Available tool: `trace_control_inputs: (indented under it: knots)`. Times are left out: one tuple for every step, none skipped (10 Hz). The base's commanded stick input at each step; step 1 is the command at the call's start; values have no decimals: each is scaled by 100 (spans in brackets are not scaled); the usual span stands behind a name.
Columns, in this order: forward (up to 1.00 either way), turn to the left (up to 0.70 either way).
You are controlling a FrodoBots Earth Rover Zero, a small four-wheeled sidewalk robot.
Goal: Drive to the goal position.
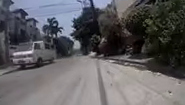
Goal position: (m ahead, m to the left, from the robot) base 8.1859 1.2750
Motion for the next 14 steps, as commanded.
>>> trace_control_inputs:
  knots:
    - [70,0]
    - [70,0]
    - [70,-1]
    - [70,-10]
    - [70,-16]
    - [70,-16]
    - [70,0]
    - [70,0]
    - [70,0]
    - [70,0]
    - [70,0]
    - [70,0]
    - [85,0]
    - [85,0]
